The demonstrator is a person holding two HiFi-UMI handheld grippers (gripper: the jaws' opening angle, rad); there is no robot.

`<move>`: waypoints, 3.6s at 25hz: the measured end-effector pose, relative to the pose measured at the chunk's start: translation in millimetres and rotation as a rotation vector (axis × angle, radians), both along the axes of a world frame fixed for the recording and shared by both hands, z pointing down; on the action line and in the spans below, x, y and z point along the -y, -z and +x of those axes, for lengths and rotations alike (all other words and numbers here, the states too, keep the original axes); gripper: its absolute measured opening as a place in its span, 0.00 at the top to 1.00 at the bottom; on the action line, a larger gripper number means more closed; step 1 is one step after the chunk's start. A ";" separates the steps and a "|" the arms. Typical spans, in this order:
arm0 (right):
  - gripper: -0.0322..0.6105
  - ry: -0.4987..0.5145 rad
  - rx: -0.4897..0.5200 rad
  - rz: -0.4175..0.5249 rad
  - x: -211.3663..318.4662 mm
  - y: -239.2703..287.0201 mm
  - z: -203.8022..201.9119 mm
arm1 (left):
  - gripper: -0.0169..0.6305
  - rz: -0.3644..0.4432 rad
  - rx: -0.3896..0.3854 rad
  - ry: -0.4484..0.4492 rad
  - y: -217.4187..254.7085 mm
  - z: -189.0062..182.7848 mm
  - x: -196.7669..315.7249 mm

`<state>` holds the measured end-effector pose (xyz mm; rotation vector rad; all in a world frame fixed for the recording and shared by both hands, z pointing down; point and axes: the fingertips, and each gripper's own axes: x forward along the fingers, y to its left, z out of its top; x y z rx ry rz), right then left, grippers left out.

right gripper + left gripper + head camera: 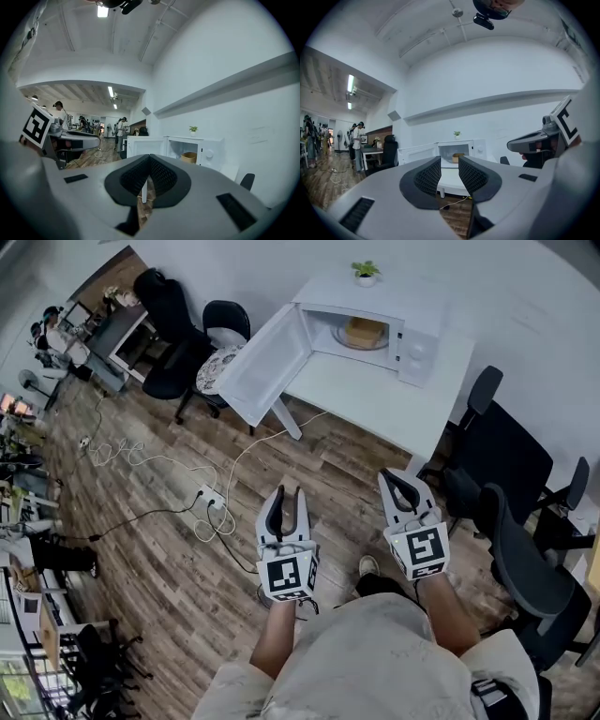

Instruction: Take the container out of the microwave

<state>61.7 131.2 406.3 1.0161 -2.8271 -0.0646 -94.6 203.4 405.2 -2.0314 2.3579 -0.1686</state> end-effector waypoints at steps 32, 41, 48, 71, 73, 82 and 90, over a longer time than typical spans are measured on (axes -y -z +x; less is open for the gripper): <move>0.93 -0.118 -0.009 -0.010 135.6 -2.1 6.1 | 0.79 0.002 -0.006 -0.144 -3.3 10.7 165.4; 0.93 -0.144 -0.056 -0.022 177.0 -6.5 -33.6 | 0.79 -0.011 -0.031 -0.187 -7.6 -29.0 217.7; 0.93 -0.179 -0.083 -0.043 203.2 -10.8 -57.9 | 0.79 -0.027 -0.054 -0.223 -15.2 -54.2 252.2; 0.93 -0.372 -0.110 -0.040 287.3 -0.8 -102.5 | 0.79 -0.032 -0.062 -0.429 -14.1 -93.7 367.3; 0.93 -0.391 -0.111 -0.043 290.7 0.4 -100.3 | 0.79 -0.034 -0.064 -0.445 -15.6 -91.1 374.9; 0.93 -0.440 -0.101 -0.043 312.5 -2.2 -73.8 | 0.79 -0.047 -0.063 -0.492 -19.1 -62.6 403.3; 0.93 -0.436 -0.050 -0.040 338.6 4.2 -45.1 | 0.79 -0.048 -0.024 -0.509 -9.7 -26.9 427.3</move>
